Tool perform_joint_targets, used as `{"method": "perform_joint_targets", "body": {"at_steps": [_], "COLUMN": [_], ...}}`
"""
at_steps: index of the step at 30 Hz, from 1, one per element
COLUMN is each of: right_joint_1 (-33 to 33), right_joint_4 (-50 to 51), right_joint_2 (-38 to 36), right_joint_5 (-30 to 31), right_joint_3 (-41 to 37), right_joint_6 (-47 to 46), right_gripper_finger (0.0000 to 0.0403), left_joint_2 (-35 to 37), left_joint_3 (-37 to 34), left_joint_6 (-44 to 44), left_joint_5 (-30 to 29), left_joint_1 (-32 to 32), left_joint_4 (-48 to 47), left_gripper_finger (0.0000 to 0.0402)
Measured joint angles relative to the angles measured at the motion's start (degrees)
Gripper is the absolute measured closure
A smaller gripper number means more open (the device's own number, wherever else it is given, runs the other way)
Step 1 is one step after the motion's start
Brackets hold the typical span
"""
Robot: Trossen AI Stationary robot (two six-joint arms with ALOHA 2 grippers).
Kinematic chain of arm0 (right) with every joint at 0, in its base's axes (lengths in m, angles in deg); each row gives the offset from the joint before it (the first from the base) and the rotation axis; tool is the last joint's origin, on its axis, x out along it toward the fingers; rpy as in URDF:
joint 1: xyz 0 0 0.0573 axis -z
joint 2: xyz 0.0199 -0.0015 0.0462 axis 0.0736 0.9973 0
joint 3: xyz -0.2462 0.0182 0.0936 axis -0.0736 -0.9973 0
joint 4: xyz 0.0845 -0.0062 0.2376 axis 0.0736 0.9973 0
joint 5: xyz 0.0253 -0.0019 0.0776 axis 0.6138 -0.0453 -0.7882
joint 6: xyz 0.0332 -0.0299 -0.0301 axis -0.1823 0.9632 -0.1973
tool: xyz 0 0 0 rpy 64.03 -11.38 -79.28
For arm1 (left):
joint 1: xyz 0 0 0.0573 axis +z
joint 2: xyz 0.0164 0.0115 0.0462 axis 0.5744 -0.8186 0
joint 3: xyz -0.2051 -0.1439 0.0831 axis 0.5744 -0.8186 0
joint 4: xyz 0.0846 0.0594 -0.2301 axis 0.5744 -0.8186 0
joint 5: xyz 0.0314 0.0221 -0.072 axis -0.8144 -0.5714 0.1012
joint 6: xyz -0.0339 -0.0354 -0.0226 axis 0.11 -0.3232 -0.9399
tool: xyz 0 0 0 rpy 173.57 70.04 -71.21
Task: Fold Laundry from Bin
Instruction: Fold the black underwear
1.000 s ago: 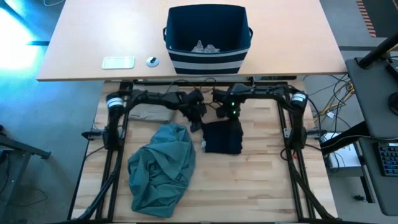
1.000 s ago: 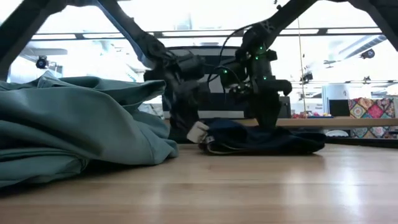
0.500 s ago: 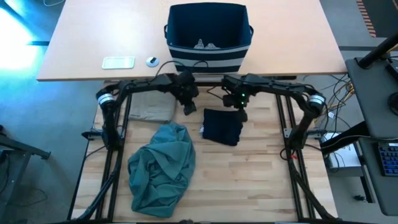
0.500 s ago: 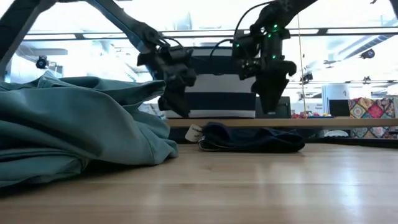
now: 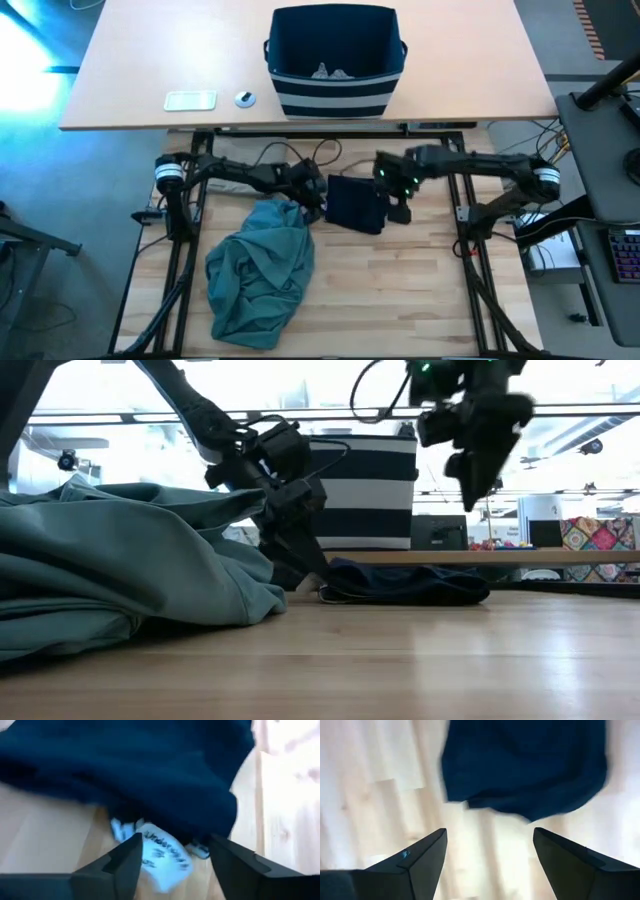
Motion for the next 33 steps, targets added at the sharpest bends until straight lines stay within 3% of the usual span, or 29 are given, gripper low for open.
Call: {"method": "perform_joint_targets", "body": {"at_steps": [5, 10, 18, 21, 23, 28, 30, 33], "right_joint_1": [-6.6, -10.6, -15.4, -17.2, -18.4, -23.4, -25.8, -29.4], "right_joint_4": [-0.9, -5.2, -16.9, -23.0, -22.3, -21.6, -24.3, -31.2], "right_joint_2": [-5.3, -7.4, -5.9, -4.2, -3.0, -1.3, -0.8, -0.7], "right_joint_5": [0.1, 0.6, 4.4, 8.8, 11.4, 13.6, 13.5, 13.2], "right_joint_3": [-5.7, -11.7, -15.6, -16.9, -17.3, -19.2, -20.3, -23.5], "right_joint_6": [-12.8, -21.8, -23.4, -20.1, -19.7, -21.0, -26.5, -41.3], "right_gripper_finger": [0.0108, 0.0108, 0.0111, 0.0108, 0.0110, 0.0125, 0.0133, 0.0142], "left_joint_2": [2.2, 0.5, -9.1, -10.6, -10.7, -11.1, -11.0, -10.9], "left_joint_3": [-0.3, -1.9, 0.4, 2.2, 3.5, 7.3, 8.8, 10.6], "left_joint_6": [-1.9, -2.9, -10.0, -15.3, -18.3, -29.2, -34.3, -42.6], "left_joint_5": [-2.3, -4.2, 1.1, 3.6, 4.9, 16.5, 20.3, 23.4], "left_joint_1": [0.3, 1.1, 1.2, 1.2, 1.3, 1.2, 1.1, 1.6], "left_joint_4": [-5.1, 7.0, 11.5, 12.5, 12.0, 8.1, 8.7, 8.8], "left_gripper_finger": [0.0119, 0.0065, 0.0054, 0.0084, 0.0127, 0.0297, 0.0367, 0.0378]}}
